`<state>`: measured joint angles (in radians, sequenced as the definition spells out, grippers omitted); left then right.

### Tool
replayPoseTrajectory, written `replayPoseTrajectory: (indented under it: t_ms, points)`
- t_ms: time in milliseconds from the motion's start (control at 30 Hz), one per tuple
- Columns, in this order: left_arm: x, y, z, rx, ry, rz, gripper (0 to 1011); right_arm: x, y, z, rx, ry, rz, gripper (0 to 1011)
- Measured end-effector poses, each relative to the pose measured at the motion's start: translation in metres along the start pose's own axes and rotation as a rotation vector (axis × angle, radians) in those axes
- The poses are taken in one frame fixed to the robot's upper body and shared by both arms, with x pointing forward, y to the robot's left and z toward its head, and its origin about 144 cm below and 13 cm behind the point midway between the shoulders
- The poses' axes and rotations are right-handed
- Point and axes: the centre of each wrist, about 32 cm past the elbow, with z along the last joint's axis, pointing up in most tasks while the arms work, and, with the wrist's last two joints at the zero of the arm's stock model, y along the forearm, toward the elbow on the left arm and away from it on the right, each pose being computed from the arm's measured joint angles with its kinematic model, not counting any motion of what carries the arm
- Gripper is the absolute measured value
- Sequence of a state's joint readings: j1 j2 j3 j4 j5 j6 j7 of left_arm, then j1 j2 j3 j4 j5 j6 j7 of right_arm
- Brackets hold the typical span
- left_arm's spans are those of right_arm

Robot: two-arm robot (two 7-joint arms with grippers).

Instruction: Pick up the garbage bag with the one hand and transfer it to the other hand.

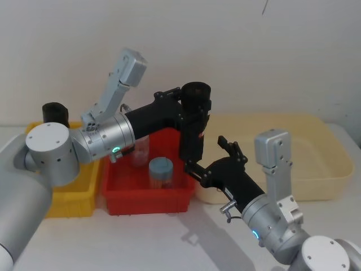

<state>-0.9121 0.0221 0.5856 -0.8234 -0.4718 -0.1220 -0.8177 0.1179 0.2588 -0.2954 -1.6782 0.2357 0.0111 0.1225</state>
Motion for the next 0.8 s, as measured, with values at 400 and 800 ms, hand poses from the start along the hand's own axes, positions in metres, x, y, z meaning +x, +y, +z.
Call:
replayPoseTrajectory:
  t_ms: [400,800]
  points:
    - [0.000,0.000,0.000,0.000,0.000,-0.002,557,0.000,0.014,-0.004,-0.002,-0.011,0.016,1001]
    - [0.000,0.000,0.000,0.000,0.000,-0.001,557,0.003,0.029,-0.009,-0.002,-0.010,0.003,1001]
